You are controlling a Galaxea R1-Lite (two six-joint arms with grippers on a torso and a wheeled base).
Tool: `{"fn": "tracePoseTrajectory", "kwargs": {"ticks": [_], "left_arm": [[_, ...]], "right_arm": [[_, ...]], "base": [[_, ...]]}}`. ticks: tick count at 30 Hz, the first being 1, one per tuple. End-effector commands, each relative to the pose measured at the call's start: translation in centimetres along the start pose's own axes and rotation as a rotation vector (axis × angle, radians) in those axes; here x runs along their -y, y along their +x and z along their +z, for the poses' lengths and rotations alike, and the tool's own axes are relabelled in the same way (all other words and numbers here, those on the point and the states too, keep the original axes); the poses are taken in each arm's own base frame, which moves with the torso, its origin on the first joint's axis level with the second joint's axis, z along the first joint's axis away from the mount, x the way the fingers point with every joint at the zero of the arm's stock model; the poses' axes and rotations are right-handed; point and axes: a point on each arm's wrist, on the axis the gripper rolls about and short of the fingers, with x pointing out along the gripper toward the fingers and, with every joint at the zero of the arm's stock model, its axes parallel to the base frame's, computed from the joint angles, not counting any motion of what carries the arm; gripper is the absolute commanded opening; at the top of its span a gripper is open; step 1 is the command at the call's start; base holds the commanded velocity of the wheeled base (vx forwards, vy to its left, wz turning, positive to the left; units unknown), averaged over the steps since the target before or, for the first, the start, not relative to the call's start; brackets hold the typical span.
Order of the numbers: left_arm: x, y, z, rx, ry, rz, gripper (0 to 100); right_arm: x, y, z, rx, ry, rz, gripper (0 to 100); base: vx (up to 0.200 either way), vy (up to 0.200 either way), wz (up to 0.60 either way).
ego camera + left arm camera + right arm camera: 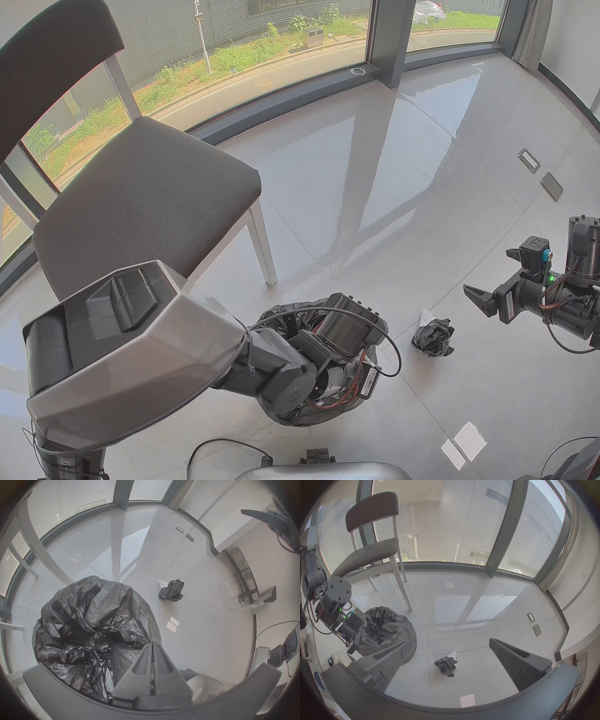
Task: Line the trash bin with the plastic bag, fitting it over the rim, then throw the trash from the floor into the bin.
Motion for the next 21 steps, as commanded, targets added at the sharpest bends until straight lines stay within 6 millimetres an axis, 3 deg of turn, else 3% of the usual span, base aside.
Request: {"fn": "tracePoseTrajectory", "kwargs": {"ticks": [1,11,21], "left_arm": [[0.2,-0.4,0.0,0.005,0.004,-0.004,0],[2.3,-1.3,0.0,0.024,0.040,-0.045,0],[1.9,-2.1,0.7,0.049,0.020,-0.024,0]], "right_arm": [[0.0,0.0,-0.1,-0.003,-0.001,-0.001,100],[0.2,0.0,0.0,-0.002,0.003,-0.009,100],[0.3,-0.2,-0.1,0.000,0.004,-0.013,100]], "base": [[0.000,0.000,0.00],[0.000,0.000,0.00],[0.000,0.000,0.00]]}}
